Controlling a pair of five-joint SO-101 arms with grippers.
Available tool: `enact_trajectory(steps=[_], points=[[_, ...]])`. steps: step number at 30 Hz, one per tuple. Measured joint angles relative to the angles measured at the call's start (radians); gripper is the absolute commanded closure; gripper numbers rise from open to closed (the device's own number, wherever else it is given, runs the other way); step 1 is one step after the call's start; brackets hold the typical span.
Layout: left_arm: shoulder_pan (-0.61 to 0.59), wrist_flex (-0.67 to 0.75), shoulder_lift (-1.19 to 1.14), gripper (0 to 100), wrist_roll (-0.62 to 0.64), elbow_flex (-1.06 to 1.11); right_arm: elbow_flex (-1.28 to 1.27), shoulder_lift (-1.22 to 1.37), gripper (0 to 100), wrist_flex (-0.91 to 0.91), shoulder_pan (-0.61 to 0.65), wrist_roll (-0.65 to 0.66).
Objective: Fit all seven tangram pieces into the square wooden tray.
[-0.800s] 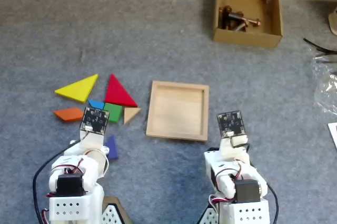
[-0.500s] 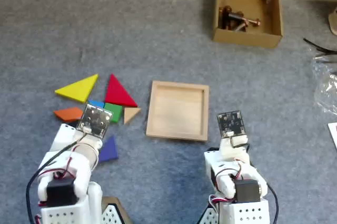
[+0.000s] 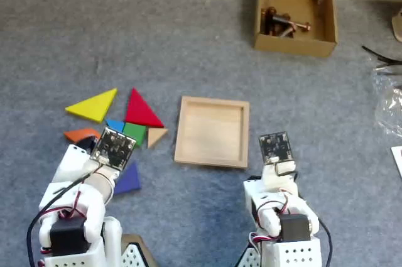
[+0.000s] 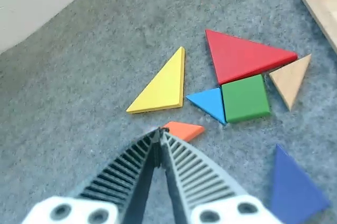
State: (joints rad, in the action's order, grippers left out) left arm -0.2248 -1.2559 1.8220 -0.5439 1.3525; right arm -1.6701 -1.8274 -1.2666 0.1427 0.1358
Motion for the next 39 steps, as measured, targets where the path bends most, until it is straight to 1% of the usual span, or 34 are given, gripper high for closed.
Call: enact_trajectory(steps=[7, 11, 24, 29, 31, 36, 39], points=[[0.0, 0.0, -0.005, 99, 0.0, 0.0, 0.0, 0.0, 99.3, 0.0, 0.0, 0.0], [0.0, 0.0, -0.107, 99, 0.0, -0.038, 0.0, 0.0, 99.3, 0.0, 0.0, 0.0], [0.0, 0.0, -0.76, 99, 0.0, -0.405, 0.0, 0.0, 99.3, 0.0, 0.0, 0.0], [0.0, 0.0, -0.994, 99, 0.078, -0.554, 0.0, 0.0, 99.3, 0.0, 0.0, 0.0], [0.0, 0.0, -1.094, 97, 0.092, -0.611, 0.0, 0.0, 99.3, 0.0, 0.0, 0.0], [0.0, 0.0, -1.35, 86, 0.098, -0.727, 0.0, 0.0, 99.3, 0.0, 0.0, 0.0], [0.0, 0.0, -1.476, 80, 0.098, -0.787, 0.0, 0.0, 99.3, 0.0, 0.0, 0.0]])
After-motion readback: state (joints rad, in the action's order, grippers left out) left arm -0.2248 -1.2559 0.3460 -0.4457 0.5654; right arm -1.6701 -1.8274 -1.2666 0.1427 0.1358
